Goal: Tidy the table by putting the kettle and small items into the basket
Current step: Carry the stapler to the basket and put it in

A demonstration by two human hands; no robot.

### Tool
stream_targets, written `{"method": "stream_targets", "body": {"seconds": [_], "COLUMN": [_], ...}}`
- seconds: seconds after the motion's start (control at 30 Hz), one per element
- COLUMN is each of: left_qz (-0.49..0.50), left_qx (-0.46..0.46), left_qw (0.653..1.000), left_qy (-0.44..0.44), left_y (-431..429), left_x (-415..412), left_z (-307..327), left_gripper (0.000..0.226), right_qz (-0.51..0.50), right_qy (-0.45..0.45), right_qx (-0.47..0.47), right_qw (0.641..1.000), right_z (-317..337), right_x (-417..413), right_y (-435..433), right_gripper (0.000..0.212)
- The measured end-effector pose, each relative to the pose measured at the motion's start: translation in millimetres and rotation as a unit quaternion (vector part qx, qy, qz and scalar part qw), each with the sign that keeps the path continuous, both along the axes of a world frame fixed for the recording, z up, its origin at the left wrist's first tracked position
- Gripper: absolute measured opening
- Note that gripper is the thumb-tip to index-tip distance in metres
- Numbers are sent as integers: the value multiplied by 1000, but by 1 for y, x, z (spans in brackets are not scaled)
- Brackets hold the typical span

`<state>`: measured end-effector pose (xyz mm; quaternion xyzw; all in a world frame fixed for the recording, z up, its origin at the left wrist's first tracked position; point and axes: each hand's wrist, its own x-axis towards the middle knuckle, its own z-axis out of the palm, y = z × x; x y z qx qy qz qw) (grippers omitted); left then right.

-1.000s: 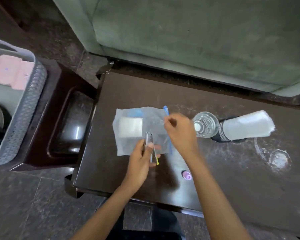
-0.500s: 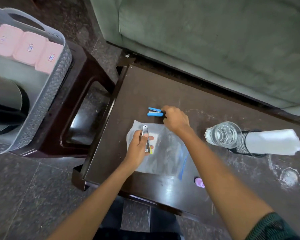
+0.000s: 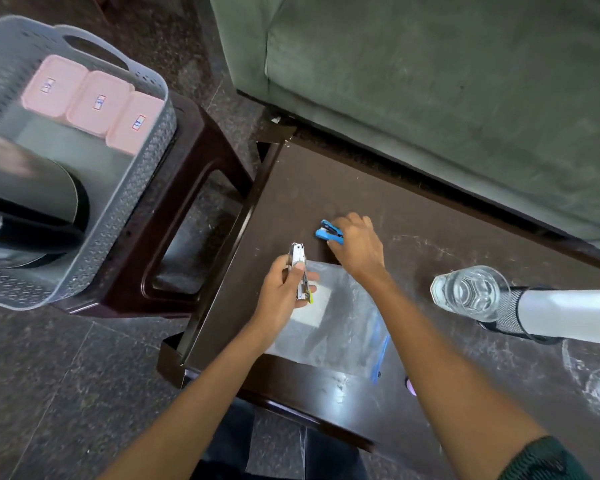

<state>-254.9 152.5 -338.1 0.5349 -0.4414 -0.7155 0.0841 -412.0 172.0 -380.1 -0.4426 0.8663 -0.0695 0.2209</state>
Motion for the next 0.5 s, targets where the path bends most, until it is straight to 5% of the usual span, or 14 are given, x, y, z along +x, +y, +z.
{"method": "stream_targets", "body": {"seconds": [0.13, 0.27, 0.5], "left_qz": [34, 66, 165], "left_qx": [2, -64, -141], "left_qw": [999, 995, 975], "left_qy": [17, 25, 42], "left_y": [-21, -54, -115], "left_x": [7, 21, 60], "left_z": [20, 47, 88], "left_gripper": [14, 12, 30], "right_qz": [-194, -335, -166], "right_qy": [-182, -425, -622], "right_qx": [-162, -257, -177], "right_qw": [950, 801, 745], "right_z": [32, 80, 135], "right_x": [20, 56, 93], "right_y": [-13, -50, -130], "right_gripper": [20, 21, 31]}}
